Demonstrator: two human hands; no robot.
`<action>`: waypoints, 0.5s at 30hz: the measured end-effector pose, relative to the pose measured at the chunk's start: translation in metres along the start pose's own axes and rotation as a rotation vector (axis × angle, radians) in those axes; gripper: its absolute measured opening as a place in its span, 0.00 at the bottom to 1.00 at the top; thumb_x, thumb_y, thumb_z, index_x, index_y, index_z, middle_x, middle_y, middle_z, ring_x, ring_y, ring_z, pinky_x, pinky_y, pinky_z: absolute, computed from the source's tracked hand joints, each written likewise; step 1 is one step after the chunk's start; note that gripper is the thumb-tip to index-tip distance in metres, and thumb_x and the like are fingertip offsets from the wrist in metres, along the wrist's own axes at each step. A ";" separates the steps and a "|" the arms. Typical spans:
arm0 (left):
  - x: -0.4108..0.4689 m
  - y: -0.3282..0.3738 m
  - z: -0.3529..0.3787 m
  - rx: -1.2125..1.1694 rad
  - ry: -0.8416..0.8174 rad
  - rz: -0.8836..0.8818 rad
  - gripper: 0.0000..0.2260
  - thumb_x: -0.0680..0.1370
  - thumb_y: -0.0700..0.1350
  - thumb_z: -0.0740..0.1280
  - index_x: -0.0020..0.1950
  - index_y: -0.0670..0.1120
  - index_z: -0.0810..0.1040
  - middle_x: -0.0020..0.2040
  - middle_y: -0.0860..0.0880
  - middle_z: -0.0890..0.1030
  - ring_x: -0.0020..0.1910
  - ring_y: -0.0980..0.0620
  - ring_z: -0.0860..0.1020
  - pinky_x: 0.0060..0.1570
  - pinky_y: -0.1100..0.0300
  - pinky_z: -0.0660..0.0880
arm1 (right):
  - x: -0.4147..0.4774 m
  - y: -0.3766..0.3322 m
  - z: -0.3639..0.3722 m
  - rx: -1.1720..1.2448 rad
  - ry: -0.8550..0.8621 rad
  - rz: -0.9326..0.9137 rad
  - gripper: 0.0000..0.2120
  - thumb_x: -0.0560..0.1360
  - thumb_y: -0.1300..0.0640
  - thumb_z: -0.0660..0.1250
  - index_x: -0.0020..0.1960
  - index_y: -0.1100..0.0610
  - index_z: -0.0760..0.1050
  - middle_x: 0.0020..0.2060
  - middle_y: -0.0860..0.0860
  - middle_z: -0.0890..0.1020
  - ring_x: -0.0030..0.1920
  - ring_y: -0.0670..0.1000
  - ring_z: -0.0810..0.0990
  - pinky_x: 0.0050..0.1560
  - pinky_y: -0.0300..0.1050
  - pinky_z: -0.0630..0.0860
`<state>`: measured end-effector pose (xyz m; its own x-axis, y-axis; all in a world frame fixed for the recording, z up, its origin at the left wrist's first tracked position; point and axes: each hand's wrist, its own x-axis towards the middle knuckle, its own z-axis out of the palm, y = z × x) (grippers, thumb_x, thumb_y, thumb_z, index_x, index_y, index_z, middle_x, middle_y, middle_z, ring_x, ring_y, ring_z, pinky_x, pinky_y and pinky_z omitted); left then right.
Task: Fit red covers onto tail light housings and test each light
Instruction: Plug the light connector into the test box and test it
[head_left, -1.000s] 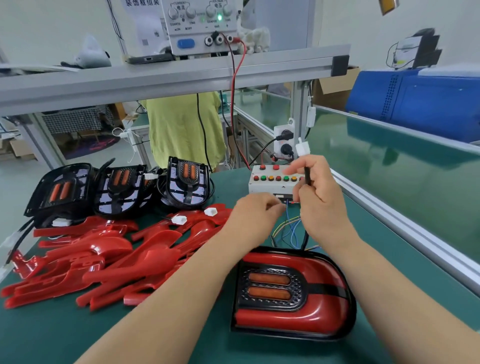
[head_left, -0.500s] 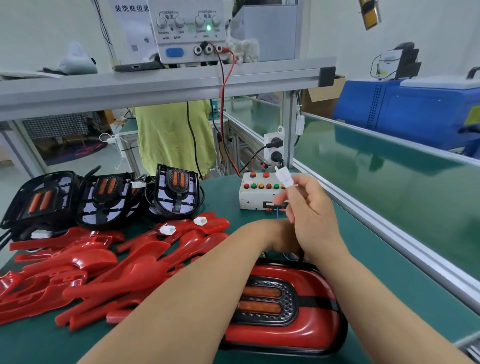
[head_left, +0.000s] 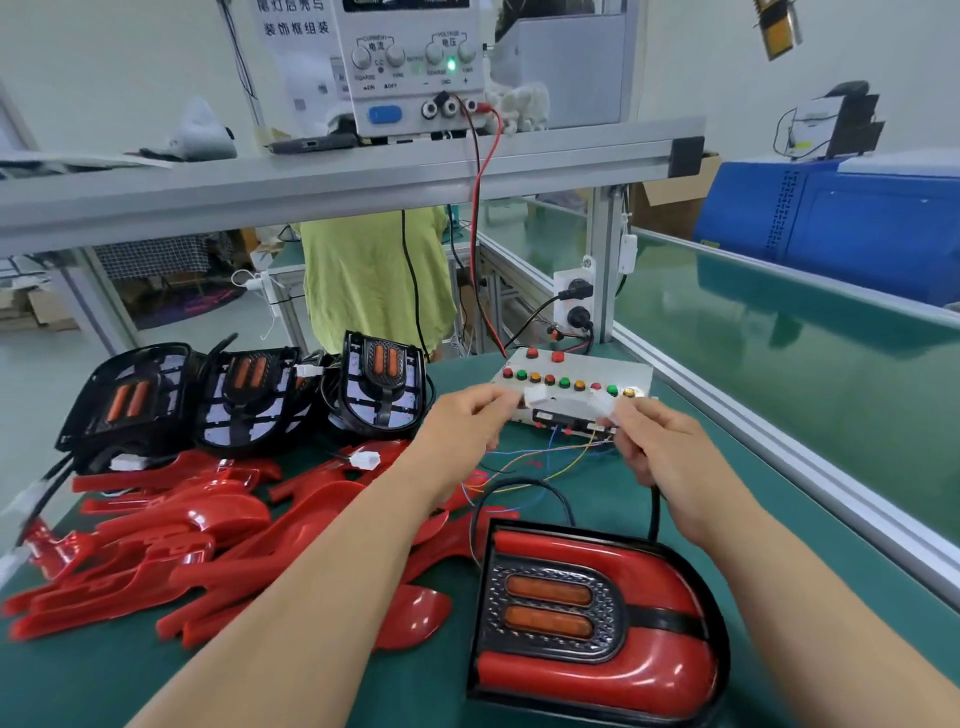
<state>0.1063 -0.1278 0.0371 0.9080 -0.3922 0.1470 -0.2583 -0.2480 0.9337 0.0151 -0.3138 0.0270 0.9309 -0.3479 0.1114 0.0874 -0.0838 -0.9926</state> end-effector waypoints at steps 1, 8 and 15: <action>-0.003 -0.002 -0.001 0.009 0.019 0.005 0.10 0.80 0.51 0.66 0.40 0.56 0.82 0.28 0.56 0.73 0.30 0.58 0.71 0.41 0.62 0.71 | 0.000 0.001 -0.001 -0.005 -0.010 0.034 0.14 0.82 0.55 0.61 0.39 0.57 0.76 0.29 0.51 0.67 0.28 0.46 0.59 0.29 0.38 0.55; -0.015 -0.003 0.002 0.000 0.045 0.109 0.08 0.81 0.41 0.66 0.46 0.52 0.82 0.34 0.54 0.81 0.33 0.60 0.78 0.39 0.69 0.72 | 0.000 0.002 0.002 -0.067 -0.082 0.068 0.11 0.81 0.57 0.64 0.45 0.59 0.81 0.34 0.51 0.78 0.26 0.44 0.64 0.27 0.34 0.60; -0.019 -0.002 0.005 -0.026 0.032 0.150 0.11 0.79 0.39 0.68 0.47 0.56 0.82 0.32 0.64 0.80 0.33 0.67 0.74 0.40 0.74 0.69 | 0.000 0.000 0.001 -0.017 -0.121 0.029 0.08 0.81 0.61 0.64 0.53 0.55 0.82 0.29 0.50 0.74 0.21 0.40 0.64 0.23 0.29 0.61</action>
<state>0.0879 -0.1244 0.0309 0.8700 -0.3950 0.2951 -0.3833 -0.1652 0.9087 0.0159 -0.3125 0.0268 0.9691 -0.2350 0.0754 0.0553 -0.0912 -0.9943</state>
